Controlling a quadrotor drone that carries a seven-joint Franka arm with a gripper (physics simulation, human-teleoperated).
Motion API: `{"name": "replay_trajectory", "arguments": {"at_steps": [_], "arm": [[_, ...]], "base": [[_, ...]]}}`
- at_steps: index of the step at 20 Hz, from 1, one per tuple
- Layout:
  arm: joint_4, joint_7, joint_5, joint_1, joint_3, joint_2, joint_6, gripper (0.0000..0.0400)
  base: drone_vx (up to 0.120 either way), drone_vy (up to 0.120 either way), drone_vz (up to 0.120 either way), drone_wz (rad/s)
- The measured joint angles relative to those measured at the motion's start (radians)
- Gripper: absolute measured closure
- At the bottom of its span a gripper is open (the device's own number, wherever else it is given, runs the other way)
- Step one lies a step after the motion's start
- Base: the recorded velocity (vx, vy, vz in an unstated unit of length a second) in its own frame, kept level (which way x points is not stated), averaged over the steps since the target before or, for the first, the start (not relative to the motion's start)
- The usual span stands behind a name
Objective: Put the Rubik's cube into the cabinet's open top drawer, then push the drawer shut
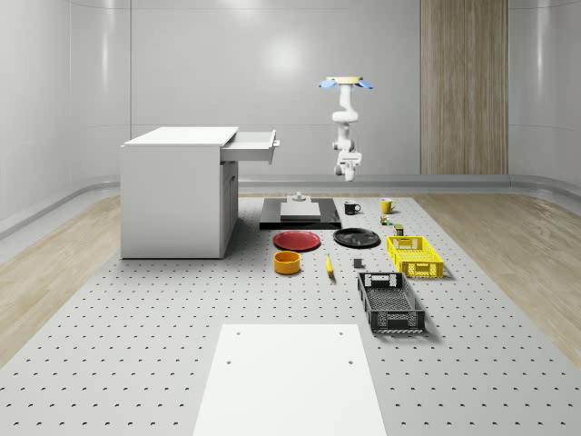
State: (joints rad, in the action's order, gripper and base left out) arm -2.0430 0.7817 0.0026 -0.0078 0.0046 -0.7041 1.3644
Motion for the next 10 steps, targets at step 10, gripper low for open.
{"name": "replay_trajectory", "arguments": {"at_steps": [10], "arm": [[-0.004,0.0,-0.001,-0.001,0.002,-0.005,0.007,0.0]], "base": [[0.12,0.12,0.0,0.0]]}}
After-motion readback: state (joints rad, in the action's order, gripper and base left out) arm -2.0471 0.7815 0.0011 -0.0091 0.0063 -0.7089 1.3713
